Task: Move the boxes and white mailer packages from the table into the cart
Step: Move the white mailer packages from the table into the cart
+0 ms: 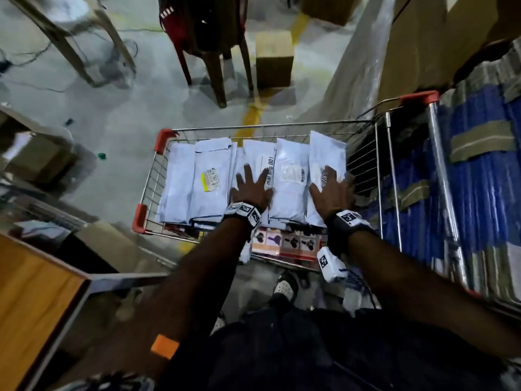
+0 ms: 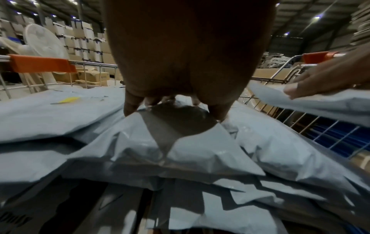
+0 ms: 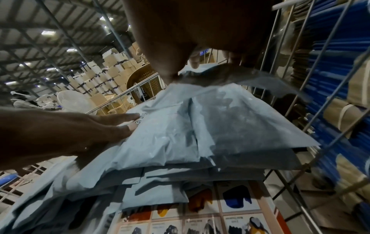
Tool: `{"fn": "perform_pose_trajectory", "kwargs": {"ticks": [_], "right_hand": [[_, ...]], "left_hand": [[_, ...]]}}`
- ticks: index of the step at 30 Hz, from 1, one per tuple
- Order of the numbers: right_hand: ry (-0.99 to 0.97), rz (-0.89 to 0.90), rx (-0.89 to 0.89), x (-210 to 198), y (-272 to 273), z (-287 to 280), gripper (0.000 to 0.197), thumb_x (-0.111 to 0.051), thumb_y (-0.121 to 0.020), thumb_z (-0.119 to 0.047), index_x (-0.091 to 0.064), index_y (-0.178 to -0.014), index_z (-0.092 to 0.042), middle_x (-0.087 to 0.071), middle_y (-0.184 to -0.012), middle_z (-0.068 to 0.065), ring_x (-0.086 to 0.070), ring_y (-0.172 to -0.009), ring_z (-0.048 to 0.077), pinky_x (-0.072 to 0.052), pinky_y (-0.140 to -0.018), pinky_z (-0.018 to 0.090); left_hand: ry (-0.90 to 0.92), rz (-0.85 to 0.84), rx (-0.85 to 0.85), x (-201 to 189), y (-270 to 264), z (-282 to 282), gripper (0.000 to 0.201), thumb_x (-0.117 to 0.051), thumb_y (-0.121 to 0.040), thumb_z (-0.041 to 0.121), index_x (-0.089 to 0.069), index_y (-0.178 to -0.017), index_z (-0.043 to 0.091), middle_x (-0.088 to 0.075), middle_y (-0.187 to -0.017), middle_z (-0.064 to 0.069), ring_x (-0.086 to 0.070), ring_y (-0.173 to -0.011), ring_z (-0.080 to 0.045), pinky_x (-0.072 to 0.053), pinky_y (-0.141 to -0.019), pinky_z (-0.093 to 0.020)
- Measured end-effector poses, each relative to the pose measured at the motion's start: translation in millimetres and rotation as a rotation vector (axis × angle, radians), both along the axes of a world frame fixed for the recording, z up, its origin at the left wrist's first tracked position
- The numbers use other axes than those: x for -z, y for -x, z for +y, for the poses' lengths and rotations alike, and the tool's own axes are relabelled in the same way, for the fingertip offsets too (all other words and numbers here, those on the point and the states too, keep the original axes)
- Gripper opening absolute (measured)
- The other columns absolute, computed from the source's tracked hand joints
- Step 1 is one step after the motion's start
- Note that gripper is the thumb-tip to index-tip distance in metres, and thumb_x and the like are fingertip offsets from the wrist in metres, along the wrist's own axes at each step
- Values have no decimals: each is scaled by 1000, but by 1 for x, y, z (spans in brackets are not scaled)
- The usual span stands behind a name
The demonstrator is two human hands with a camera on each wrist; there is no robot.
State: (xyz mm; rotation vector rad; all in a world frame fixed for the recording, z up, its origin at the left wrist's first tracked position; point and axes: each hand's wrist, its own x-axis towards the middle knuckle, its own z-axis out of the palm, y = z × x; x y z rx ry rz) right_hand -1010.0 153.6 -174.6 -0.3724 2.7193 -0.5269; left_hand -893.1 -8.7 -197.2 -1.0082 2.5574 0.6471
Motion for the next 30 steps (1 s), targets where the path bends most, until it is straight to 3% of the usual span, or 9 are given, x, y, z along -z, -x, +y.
{"fn": "perform_pose_trajectory", "kwargs": {"ticks": [2,5,9,15,18,21,23,26,30], "right_hand": [[-14,-46,-23,3,2,-3,70,-56,-90,-51,-27,-150,-30,-1,-158,22,-22,-140,44,-31,-108,53],[-73,-228,-127,13,7,-6,79,-50,-90,-61,-13,-154,-32,14,-160,19,-5,-146,42,-18,-114,55],[-87,-330,-203,22,10,-6,84,-47,-89,-65,-5,-155,-33,15,-159,21,1,-147,43,-10,-118,54],[-194,-315,-264,24,14,7,82,-42,-90,-67,-3,-154,-35,16,-160,16,5,-147,41,-4,-114,62],[-173,-298,-228,19,10,5,82,-44,-90,-67,-6,-154,-33,15,-160,19,9,-147,41,-2,-115,60],[-93,-200,-226,7,-4,-2,77,-48,-91,-61,-17,-153,-29,5,-161,20,-1,-147,41,-9,-116,56],[-19,-127,-260,-3,-18,-8,66,-53,-91,-51,-31,-149,-27,-12,-158,20,-18,-143,40,-20,-115,53],[96,-73,-304,-22,-44,-17,49,-56,-90,-41,-48,-136,-28,-38,-141,15,-42,-129,37,-34,-108,49],[184,-85,-412,-42,-79,-17,36,-55,-89,-40,-57,-123,-29,-55,-124,13,-56,-114,34,-46,-95,45]], "left_hand": [[-59,-47,7,0,3,0,66,-38,-98,56,-4,-153,43,18,-162,-7,6,-149,-38,-16,-113,-61],[-80,-48,-27,-2,6,3,69,-42,-96,57,-5,-153,44,18,-162,-8,8,-149,-37,-14,-114,-62],[-60,-25,-45,-4,4,6,69,-43,-96,56,-10,-154,39,16,-162,-12,7,-149,-37,-20,-113,-61],[-63,-6,-49,-14,-10,15,69,-48,-97,49,-15,-155,33,15,-161,-14,6,-149,-39,-24,-114,-58],[-77,35,-77,-21,-18,20,67,-51,-96,47,-19,-153,33,8,-162,-14,1,-149,-36,-25,-114,-56],[-73,105,-85,-28,-29,23,65,-54,-95,45,-27,-152,31,-4,-162,-17,-8,-149,-35,-24,-116,-51],[-58,156,-88,-34,-39,26,61,-56,-94,42,-35,-148,27,-18,-158,-20,-19,-146,-35,-26,-116,-47],[-75,237,-89,-45,-58,31,52,-58,-94,37,-46,-141,20,-42,-140,-20,-39,-133,-36,-34,-109,-44],[-85,352,-113,-68,-95,42,41,-61,-94,32,-57,-131,15,-55,-120,-17,-53,-117,-30,-40,-99,-36]]}}
